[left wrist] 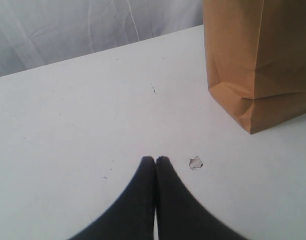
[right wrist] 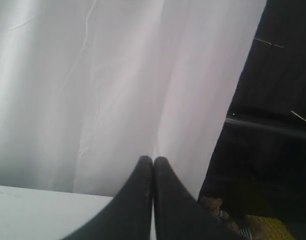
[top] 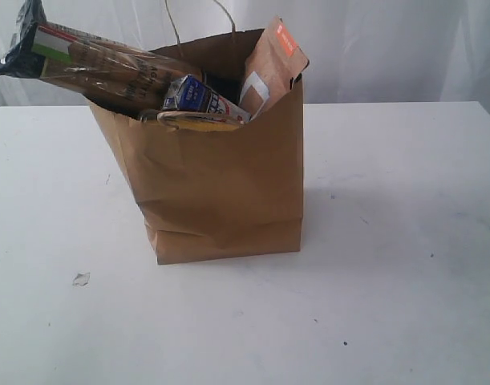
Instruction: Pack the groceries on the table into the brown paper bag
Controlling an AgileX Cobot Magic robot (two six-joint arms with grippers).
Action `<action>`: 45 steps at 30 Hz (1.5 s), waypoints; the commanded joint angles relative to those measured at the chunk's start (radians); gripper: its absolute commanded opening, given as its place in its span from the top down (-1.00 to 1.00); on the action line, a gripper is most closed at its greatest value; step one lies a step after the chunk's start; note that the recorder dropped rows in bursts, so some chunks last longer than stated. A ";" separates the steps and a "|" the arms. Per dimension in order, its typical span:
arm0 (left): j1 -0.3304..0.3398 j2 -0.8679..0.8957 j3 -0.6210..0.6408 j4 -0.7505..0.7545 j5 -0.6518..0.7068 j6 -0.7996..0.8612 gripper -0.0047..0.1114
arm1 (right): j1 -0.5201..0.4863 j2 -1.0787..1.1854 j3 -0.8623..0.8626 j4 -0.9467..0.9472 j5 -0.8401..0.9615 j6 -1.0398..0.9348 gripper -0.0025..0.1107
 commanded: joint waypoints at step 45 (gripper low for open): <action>-0.009 -0.007 0.006 -0.010 -0.003 0.002 0.92 | -0.385 -0.826 1.283 0.545 -0.294 -0.145 0.96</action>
